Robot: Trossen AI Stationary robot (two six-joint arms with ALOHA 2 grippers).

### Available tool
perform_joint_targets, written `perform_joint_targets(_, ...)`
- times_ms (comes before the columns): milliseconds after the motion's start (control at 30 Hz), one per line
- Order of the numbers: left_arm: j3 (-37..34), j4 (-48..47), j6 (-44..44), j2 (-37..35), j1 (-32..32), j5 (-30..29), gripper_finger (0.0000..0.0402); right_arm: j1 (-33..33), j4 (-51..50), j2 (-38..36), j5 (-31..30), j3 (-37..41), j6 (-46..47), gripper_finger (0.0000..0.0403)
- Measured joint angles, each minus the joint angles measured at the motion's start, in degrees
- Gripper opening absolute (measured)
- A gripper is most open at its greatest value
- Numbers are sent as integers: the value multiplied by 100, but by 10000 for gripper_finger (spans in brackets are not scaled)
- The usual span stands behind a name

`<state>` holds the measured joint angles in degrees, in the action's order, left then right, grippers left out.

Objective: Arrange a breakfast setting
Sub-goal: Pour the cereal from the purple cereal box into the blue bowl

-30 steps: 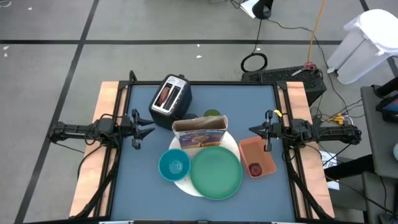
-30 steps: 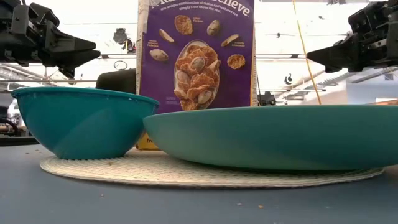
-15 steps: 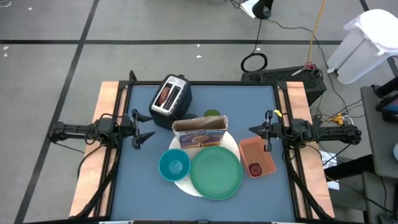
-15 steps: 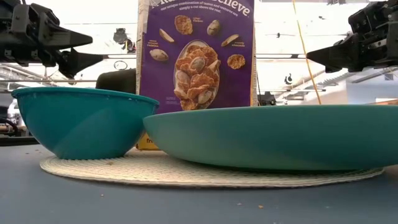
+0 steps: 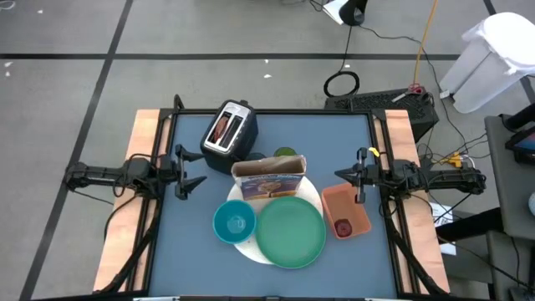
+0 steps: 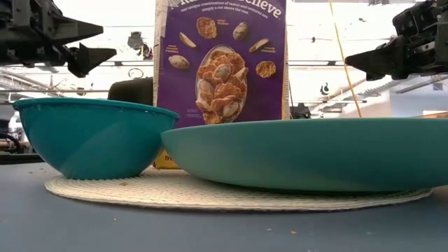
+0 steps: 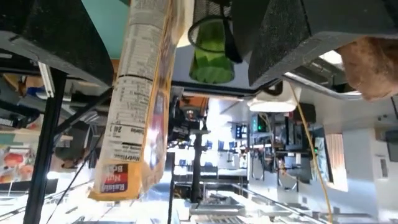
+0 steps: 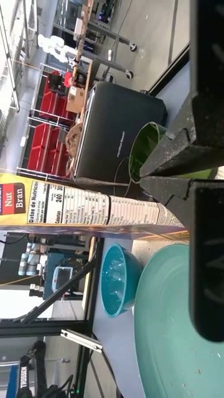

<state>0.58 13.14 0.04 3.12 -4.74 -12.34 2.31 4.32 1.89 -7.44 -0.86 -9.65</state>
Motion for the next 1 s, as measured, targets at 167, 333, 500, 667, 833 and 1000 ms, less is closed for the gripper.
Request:
perform_joint_targets(167, 0, 504, -33, 726, -70, 1, 379, 0, 11, 0, 0, 0, 0, 9)
perform_joint_targets(333, 0, 1435, -55, 1635, -71, -2, 379, -2, 15, 0, 1, 0, 0, 9)
perform_joint_targets(500, 0, 2522, -33, 2446, -71, -1, 379, -1, 20, 0, 0, 0, 0, 9)
perform_joint_targets(667, 0, 3348, -60, 3066, -71, 0, 379, -2, 144, 0, 0, 0, -42, 9)
perform_joint_targets(833, 0, 4067, -208, 3533, -71, 0, 379, 0, 146, 0, 2, 0, -44, 9)
perform_joint_targets(1000, 7, 4071, -120, 3862, -71, -179, 379, -1, 146, 0, 2, 0, -44, 9)
